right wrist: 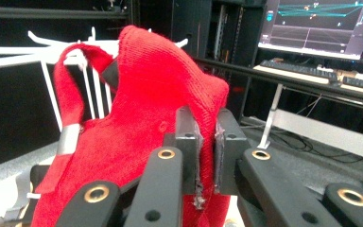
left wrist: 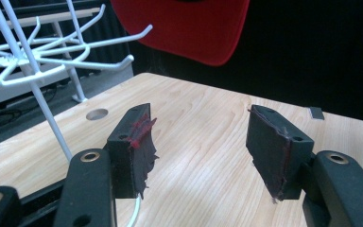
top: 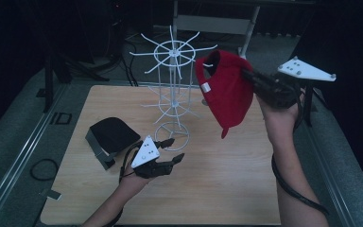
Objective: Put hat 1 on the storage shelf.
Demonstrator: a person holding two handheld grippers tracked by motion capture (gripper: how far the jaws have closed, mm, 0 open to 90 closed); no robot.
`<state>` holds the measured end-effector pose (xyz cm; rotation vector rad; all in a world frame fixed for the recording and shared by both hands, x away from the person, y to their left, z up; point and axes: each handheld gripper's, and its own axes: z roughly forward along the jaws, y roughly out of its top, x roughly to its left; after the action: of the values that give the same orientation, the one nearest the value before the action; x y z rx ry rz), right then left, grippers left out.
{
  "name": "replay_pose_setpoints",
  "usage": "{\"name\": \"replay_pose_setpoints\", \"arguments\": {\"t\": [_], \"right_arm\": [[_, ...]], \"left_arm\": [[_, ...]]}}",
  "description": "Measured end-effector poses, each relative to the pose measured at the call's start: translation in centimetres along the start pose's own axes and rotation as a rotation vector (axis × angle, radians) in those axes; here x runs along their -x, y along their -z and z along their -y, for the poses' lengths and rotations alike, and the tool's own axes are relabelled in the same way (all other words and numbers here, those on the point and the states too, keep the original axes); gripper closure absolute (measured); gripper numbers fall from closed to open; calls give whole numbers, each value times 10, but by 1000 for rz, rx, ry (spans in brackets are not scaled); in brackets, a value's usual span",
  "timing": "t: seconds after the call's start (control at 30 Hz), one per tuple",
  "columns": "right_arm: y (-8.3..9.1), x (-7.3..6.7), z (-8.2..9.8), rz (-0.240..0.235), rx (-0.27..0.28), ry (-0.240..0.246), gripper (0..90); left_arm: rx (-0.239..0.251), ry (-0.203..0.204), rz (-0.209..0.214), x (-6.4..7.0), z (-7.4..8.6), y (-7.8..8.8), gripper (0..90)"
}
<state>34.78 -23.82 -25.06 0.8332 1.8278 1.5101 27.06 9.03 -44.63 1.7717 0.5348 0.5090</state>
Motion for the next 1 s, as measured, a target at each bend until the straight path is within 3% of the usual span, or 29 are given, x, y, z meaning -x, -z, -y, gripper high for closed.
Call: {"name": "replay_pose_setpoints", "arguments": {"t": [0.43,0.57,0.73,0.9,1.0], "right_arm": [[1,-4,41,-51,-21,-15,822],[0,-4,52,-75,-27,-26,780],[2,-6,58,-88,-27,-16,588],[8,-7,72,-103,7,-7,277],[13,-5,83,-96,-12,-26,127]], "left_arm": [[-19,20,-7,-2,10,4,423],[-23,20,-11,-3,11,5,424],[-27,21,-13,-5,12,9,424],[-33,32,-21,-8,15,13,424],[-33,33,-30,-9,16,18,424]]}}
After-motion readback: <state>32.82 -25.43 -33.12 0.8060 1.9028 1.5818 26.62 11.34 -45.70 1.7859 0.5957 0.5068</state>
